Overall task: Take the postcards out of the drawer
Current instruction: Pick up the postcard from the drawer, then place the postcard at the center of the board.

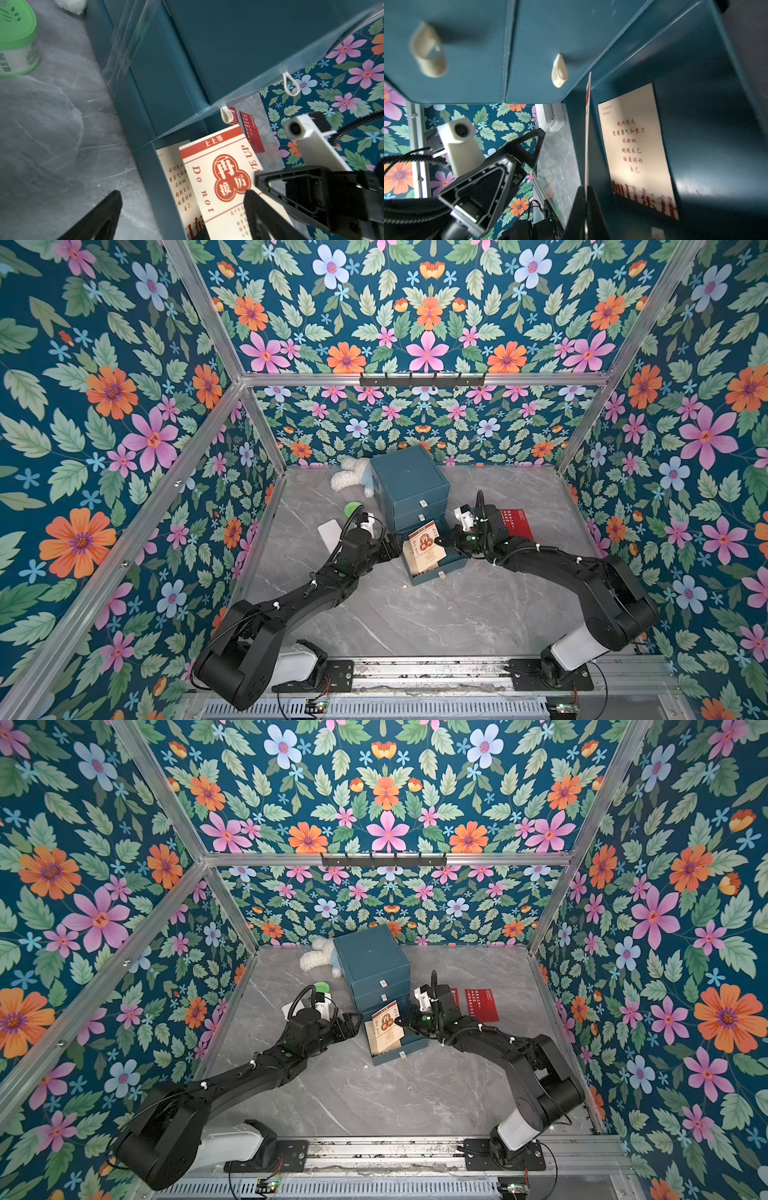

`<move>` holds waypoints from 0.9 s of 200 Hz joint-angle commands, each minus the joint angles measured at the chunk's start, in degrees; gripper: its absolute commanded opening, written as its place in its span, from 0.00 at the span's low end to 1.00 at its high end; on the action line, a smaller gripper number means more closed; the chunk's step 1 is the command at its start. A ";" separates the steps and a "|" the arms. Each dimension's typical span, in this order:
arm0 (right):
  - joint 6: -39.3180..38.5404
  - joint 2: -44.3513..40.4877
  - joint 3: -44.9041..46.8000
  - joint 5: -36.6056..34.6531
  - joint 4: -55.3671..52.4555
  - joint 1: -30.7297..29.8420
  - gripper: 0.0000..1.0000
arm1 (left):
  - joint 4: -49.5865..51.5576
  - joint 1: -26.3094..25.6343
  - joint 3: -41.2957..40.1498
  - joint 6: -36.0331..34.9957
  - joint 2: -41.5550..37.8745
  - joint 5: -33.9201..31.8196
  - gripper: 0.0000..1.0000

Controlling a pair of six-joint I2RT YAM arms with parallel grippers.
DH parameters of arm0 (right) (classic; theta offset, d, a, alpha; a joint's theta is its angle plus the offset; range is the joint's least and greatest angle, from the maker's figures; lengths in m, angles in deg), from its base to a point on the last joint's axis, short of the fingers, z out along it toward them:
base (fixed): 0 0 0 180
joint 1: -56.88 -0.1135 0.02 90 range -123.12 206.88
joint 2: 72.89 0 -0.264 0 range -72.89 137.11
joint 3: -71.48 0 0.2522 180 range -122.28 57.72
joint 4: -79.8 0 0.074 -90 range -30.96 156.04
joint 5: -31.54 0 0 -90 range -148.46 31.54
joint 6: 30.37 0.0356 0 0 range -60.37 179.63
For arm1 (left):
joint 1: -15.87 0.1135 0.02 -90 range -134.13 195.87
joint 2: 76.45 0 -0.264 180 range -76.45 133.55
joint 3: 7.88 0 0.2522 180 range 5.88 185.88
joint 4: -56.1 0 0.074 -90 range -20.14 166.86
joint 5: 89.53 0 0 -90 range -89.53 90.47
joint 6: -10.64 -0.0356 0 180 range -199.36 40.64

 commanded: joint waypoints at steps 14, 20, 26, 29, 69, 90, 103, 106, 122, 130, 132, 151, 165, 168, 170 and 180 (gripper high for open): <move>-2.23 -6.19 2.27 -1.19 -8.00 2.00 0.00 | 0.42 0.04 1.02 -0.45 0.67 -0.78 0.95; -2.50 -7.23 2.53 -1.41 -8.77 2.49 0.00 | 0.40 0.04 1.12 -0.28 0.81 -0.70 0.95; -2.93 -8.31 2.88 -1.68 -9.82 3.12 0.00 | 0.36 0.05 1.31 -0.15 0.94 -0.67 0.95; -3.17 -8.96 3.14 -1.85 -10.33 3.39 0.00 | 0.33 0.04 1.40 -0.07 0.99 -0.69 0.95; -6.22 -16.98 5.55 -3.97 -16.81 8.72 0.00 | 0.33 0.04 2.72 0.51 1.94 -0.42 0.95; -8.34 -21.65 6.41 -5.61 -21.14 11.89 0.00 | 0.25 0.04 3.29 0.99 2.58 -0.10 0.95; -9.93 -24.11 6.66 -7.36 -24.31 13.68 0.00 | 0.03 0.04 3.48 1.35 3.06 0.10 0.95; -10.40 -24.57 6.74 -7.76 -24.93 14.01 0.00 | -0.07 0.04 3.58 1.50 3.18 0.24 0.95; -11.84 -27.25 7.65 -9.73 -27.96 15.71 0.00 | -0.29 0.04 3.95 1.75 3.70 0.45 0.95; -12.13 -28.40 8.35 -10.40 -28.82 16.63 0.00 | -0.44 0.04 4.08 1.96 3.97 0.54 0.95; -12.18 -28.73 8.59 -10.50 -28.98 16.89 0.00 | -0.46 0.04 4.18 2.00 4.06 0.60 0.95; -11.58 -31.04 11.63 -10.36 -28.45 18.95 0.00 | -0.67 0.04 4.65 2.15 4.57 0.71 0.95; -10.77 -32.00 14.05 -9.82 -27.08 19.59 0.00 | -0.90 -0.05 4.98 2.33 5.06 0.91 0.95; -10.61 -32.12 14.56 -9.57 -26.74 19.65 0.00 | -0.90 -0.05 5.02 2.32 5.18 0.97 0.95; -10.48 -32.14 14.87 -9.40 -26.46 19.64 0.00 | -0.94 -0.05 5.05 2.33 5.19 1.04 0.95; -9.93 -32.07 16.53 -8.40 -24.81 19.67 0.00 | -1.11 -0.07 5.29 2.43 5.61 1.22 0.94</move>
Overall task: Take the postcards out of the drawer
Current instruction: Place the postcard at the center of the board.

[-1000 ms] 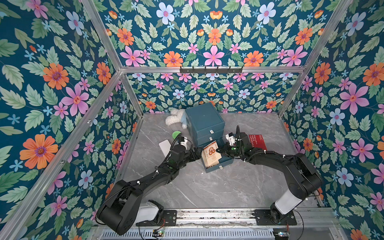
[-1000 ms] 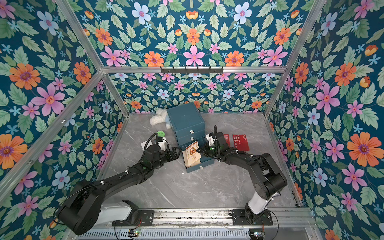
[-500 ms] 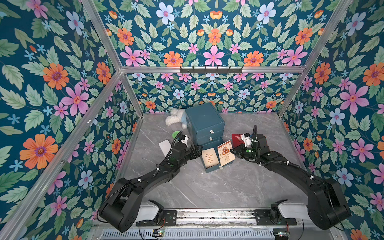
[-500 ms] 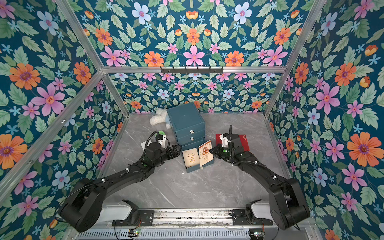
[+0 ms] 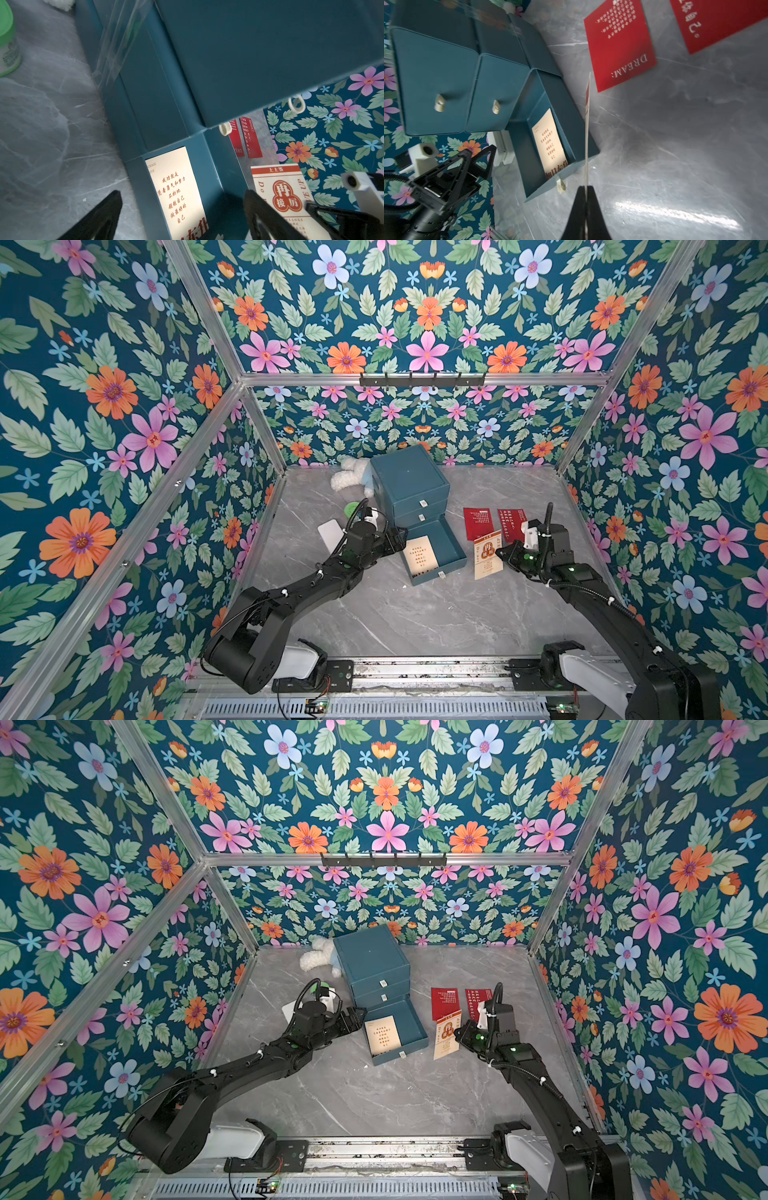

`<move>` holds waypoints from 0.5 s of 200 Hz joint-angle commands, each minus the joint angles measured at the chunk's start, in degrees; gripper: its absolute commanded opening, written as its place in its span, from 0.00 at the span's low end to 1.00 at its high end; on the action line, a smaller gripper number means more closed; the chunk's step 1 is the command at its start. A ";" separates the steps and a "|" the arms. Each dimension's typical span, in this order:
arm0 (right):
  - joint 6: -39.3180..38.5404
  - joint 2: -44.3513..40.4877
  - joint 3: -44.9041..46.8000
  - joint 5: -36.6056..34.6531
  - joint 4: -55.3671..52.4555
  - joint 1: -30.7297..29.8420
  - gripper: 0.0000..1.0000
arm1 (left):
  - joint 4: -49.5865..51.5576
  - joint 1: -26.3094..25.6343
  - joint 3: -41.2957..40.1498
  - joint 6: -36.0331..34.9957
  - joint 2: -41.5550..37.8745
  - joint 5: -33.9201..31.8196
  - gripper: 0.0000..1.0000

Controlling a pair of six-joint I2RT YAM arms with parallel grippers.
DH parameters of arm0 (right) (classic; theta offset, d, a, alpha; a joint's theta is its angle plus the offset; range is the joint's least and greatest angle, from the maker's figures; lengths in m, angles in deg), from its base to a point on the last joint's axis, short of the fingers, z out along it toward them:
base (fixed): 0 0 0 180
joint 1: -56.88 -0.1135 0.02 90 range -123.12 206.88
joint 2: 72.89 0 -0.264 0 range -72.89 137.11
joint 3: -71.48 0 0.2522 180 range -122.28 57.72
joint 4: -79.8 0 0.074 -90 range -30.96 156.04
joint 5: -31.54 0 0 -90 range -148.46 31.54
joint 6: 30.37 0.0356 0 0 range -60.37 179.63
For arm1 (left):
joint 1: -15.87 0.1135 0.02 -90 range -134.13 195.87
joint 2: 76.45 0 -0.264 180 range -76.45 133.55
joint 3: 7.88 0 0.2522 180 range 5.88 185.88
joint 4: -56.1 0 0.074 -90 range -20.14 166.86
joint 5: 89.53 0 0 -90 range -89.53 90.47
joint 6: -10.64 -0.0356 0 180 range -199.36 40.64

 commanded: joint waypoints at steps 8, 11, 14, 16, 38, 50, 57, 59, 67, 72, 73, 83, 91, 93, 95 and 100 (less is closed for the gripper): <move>1.16 -0.13 4.02 1.84 3.21 0.29 0.00 | -1.68 0.02 0.82 0.81 0.91 0.49 0.94; 1.33 0.10 4.47 2.11 3.77 0.30 0.00 | -1.73 0.02 0.83 0.84 1.00 0.50 0.94; 1.45 0.29 4.83 2.30 4.33 0.35 0.00 | -1.73 0.02 0.86 0.89 1.06 0.53 0.94; 1.53 0.45 5.12 2.40 4.59 0.32 0.00 | -1.84 0.02 0.88 0.91 1.18 0.55 0.94; 1.91 3.06 7.24 2.64 7.89 0.37 0.00 | -2.03 -0.05 1.01 1.03 1.73 0.94 0.94; 1.60 4.98 7.52 2.90 8.79 0.41 0.00 | -2.14 -0.07 1.05 1.00 1.82 1.02 0.94; 1.25 6.16 7.65 2.84 9.31 0.34 0.00 | -2.11 -0.06 0.98 1.04 1.71 1.02 0.94; 1.13 6.51 7.65 2.78 9.33 0.38 0.00 | -2.09 0.00 0.96 1.03 1.63 0.96 0.94; 0.66 7.88 7.50 2.16 8.96 0.45 0.00 | -2.05 -0.07 0.92 1.04 1.53 0.87 0.94; 0.16 8.64 7.28 1.67 8.41 0.46 0.00 | -2.03 -0.07 0.82 1.10 1.40 0.76 0.94; 0.03 8.81 7.25 1.59 8.22 0.41 0.00 | -2.01 -0.07 0.83 1.07 1.40 0.76 0.94; -1.35 10.21 6.57 0.12 6.71 0.44 0.00 | -2.00 -0.07 0.66 0.95 1.14 0.55 0.94; -2.52 11.11 5.90 -1.42 5.10 0.42 0.00 | -1.91 -0.07 0.51 0.94 1.03 0.42 0.94; -2.88 11.29 5.74 -1.89 4.58 0.49 0.00 | -1.91 -0.07 0.49 0.88 0.93 0.37 0.94; -3.20 11.49 5.55 -2.32 4.15 0.51 0.00 | -1.91 -0.07 0.44 0.86 0.95 0.33 0.94; -3.95 12.04 5.02 -3.39 2.96 0.53 0.00 | -1.87 -0.06 0.40 0.89 0.90 0.32 0.94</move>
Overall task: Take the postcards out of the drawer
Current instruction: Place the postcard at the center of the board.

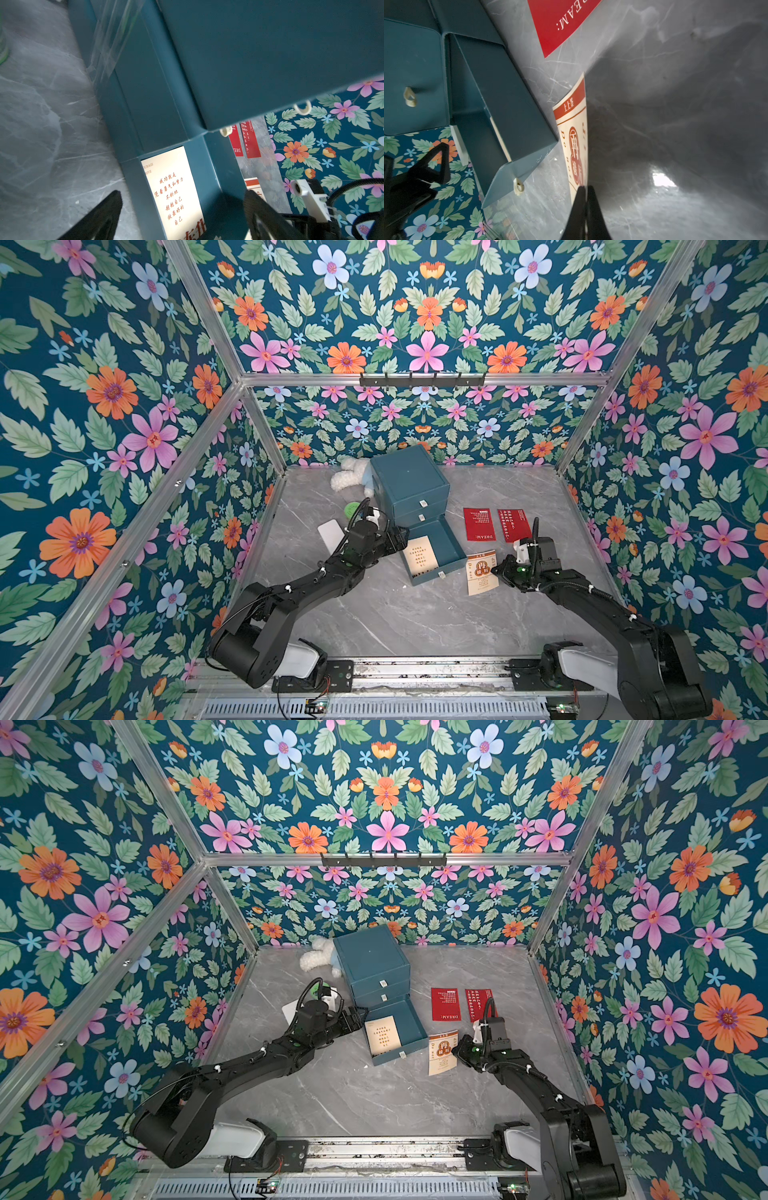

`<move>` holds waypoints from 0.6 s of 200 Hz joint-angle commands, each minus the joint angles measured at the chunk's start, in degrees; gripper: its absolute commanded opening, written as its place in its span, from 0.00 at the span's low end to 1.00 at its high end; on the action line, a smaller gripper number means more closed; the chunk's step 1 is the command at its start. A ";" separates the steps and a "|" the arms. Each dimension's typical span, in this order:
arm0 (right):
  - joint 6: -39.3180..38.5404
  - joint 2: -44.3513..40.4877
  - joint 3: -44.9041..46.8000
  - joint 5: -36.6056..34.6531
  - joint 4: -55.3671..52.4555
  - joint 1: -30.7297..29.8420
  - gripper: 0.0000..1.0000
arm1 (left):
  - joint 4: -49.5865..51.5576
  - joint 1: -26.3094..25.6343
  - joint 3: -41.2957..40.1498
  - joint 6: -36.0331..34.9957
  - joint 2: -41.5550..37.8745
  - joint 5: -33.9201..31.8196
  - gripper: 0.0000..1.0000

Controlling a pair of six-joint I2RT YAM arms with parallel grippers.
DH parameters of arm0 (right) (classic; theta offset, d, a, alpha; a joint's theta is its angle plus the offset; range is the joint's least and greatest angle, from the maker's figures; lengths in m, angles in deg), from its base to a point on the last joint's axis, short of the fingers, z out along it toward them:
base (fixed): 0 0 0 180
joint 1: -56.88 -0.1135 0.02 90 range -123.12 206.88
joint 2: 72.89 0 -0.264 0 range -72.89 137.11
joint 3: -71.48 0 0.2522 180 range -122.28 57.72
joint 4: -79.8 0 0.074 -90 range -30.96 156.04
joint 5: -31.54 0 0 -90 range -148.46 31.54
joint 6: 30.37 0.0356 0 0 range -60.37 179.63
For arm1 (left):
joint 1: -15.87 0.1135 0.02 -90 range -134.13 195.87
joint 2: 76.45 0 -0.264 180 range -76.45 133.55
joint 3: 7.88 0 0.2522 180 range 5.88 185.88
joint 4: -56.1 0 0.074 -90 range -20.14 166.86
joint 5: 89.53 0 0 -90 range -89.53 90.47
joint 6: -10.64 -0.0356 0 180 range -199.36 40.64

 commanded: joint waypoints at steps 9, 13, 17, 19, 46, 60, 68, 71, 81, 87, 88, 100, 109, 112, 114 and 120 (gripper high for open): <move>-5.09 2.54 -2.50 -6.04 -5.15 0.02 0.01 | -1.06 0.02 -0.18 -0.31 -0.52 -0.31 0.94; -5.63 2.73 -2.90 -6.51 -6.01 0.06 0.01 | -1.01 0.02 -0.17 -0.34 -0.46 -0.32 0.94; -6.16 2.93 -3.30 -6.97 -6.59 0.11 0.02 | -1.05 0.02 -0.17 -0.39 -0.49 -0.31 0.94; -6.51 3.08 -3.61 -7.28 -6.97 0.06 0.03 | -0.99 0.02 -0.17 -0.36 -0.50 -0.31 0.94; -8.55 3.83 -5.48 -10.19 -10.07 0.06 0.14 | -1.06 0.02 -0.17 -0.35 -0.29 -0.40 0.94; -9.43 4.25 -6.49 -12.24 -11.93 0.00 0.25 | -1.21 0.02 -0.17 -0.35 -0.21 -0.40 0.94; -9.87 4.44 -6.99 -13.41 -12.88 0.06 0.31 | -1.24 0.09 -0.17 -0.37 -0.25 -0.36 0.94; -10.05 4.39 -7.18 -13.78 -13.31 0.06 0.33 | -1.28 0.04 -0.26 -0.35 -0.19 -0.40 0.94; -9.94 4.51 -7.81 -15.06 -14.26 0.06 0.38 | -1.30 0.02 -0.30 -0.34 -0.20 -0.40 0.94; -9.99 4.45 -8.05 -15.15 -14.31 0.07 0.39 | -1.23 0.02 -0.26 -0.34 -0.18 -0.40 0.94; -10.01 4.41 -8.08 -15.15 -14.31 0.06 0.40 | -1.23 0.02 -0.26 -0.30 -0.18 -0.40 0.94; -10.13 4.15 -8.74 -15.60 -14.60 0.03 0.41 | -1.36 0.02 -0.31 -0.35 -0.18 -0.32 0.95; -10.21 3.89 -9.45 -16.15 -15.13 0.02 0.42 | -1.37 0.02 -0.35 -0.30 -0.26 -0.31 0.94; -10.25 3.78 -9.69 -16.20 -15.25 0.06 0.42 | -1.35 0.05 -0.39 -0.33 -0.31 -0.31 0.94; -10.29 3.70 -9.87 -16.23 -15.34 0.02 0.42 | -1.35 0.03 -0.40 -0.34 -0.35 -0.36 0.94; -10.24 3.45 -10.37 -16.14 -15.53 0.02 0.42 | -1.33 0.02 -0.44 -0.30 -0.43 -0.42 0.95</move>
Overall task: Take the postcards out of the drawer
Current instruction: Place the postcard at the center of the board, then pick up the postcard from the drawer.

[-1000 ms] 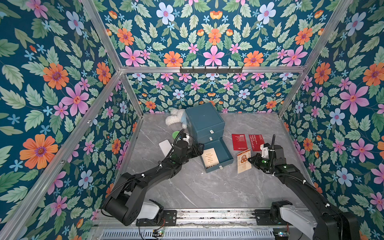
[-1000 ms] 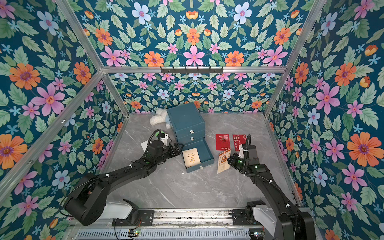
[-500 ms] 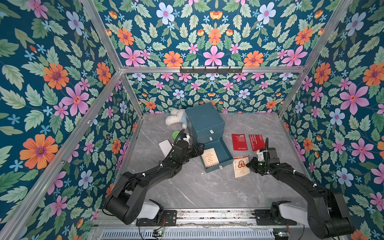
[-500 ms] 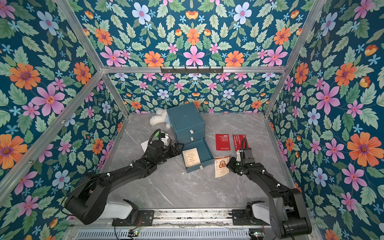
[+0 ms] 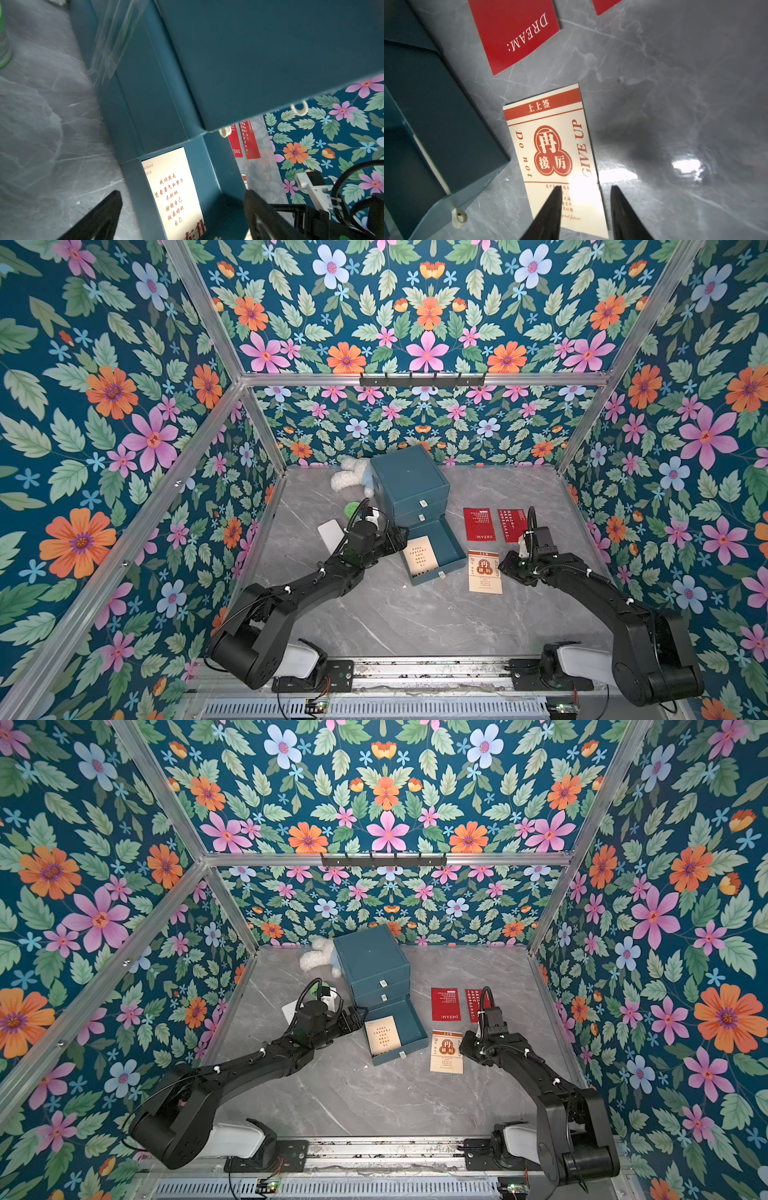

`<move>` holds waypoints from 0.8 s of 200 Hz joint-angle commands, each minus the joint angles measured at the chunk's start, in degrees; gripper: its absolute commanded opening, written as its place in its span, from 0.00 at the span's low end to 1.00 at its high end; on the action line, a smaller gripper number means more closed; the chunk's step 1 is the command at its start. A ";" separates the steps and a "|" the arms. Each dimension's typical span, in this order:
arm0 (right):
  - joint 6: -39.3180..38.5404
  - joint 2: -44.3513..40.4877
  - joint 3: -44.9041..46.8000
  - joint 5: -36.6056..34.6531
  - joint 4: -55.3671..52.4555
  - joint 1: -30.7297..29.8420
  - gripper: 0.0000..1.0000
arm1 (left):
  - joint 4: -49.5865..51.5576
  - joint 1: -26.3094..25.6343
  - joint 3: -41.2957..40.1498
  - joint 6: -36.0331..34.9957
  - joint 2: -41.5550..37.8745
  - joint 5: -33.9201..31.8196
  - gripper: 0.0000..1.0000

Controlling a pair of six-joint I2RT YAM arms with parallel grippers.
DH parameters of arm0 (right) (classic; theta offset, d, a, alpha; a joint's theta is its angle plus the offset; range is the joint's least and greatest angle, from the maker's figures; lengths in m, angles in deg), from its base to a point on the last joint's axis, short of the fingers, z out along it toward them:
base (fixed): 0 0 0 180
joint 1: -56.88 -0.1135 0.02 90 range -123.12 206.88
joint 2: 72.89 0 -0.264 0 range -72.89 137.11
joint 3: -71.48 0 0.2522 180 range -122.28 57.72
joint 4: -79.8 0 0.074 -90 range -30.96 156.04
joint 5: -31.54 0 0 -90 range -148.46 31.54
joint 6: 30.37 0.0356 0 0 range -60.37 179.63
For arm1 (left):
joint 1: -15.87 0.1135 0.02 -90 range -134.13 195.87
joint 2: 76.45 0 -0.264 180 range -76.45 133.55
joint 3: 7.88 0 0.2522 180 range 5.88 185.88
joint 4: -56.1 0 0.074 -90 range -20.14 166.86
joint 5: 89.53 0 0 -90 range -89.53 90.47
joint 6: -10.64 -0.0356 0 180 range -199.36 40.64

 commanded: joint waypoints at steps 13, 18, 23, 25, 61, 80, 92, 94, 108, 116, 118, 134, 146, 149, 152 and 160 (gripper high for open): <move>-1.30 -1.39 -2.62 -1.51 -2.40 -0.02 0.43 | -0.84 0.03 -0.43 -0.41 -0.41 -0.29 0.95; -1.13 -1.69 -2.93 -0.73 -2.22 -0.05 0.43 | -0.92 0.02 -0.56 -0.40 -0.41 -0.33 0.95; -0.86 -1.92 -3.35 0.08 -2.09 -0.11 0.44 | -0.94 0.02 -0.61 -0.41 -0.46 -0.35 0.95; -0.72 -2.00 -3.48 0.38 -2.00 -0.11 0.44 | -0.93 0.04 -0.61 -0.37 -0.50 -0.40 0.95; 0.66 -2.88 -6.72 2.95 0.04 -4.17 0.47 | -1.45 0.03 -1.18 -0.49 -0.69 -0.25 0.95; 1.50 -1.62 -9.16 3.65 1.15 -7.46 0.48 | -1.45 0.03 -1.48 -0.66 -0.93 -0.07 0.95; 2.44 -0.52 -10.38 4.99 3.08 -9.25 0.47 | -1.39 0.07 -1.88 -0.70 -1.32 -0.03 0.95; 2.62 -0.35 -10.51 5.18 3.53 -9.63 0.48 | -1.44 0.03 -1.96 -0.68 -1.35 0.00 0.95; 3.39 1.14 -11.75 5.38 5.67 -11.97 0.48 | -1.37 0.04 -2.66 -0.58 -2.05 -0.24 0.95; 3.57 2.24 -12.65 5.24 6.64 -13.45 0.48 | -1.37 0.07 -3.04 -0.58 -2.40 -0.42 0.95; 3.58 2.60 -12.83 5.20 6.90 -13.82 0.48 | -1.37 0.10 -3.18 -0.45 -2.48 -0.49 0.95; 3.59 5.85 -15.26 5.10 8.35 -16.89 0.48 | -1.35 0.08 -3.84 -0.33 -2.90 -0.60 0.95; 3.59 8.86 -17.34 5.19 9.14 -18.68 0.48 | -1.51 0.11 -4.29 -0.01 -2.99 -0.32 0.95; 3.58 9.54 -17.79 5.27 9.32 -19.13 0.48 | -1.54 0.11 -4.43 0.07 -3.02 -0.14 0.95; 3.63 10.45 -18.35 5.32 9.45 -19.49 0.48 | -1.59 0.15 -4.52 0.11 -3.04 -0.08 0.95; 3.67 12.66 -19.80 5.59 9.77 -20.54 0.48 | -1.70 0.04 -4.81 0.45 -3.00 0.17 0.95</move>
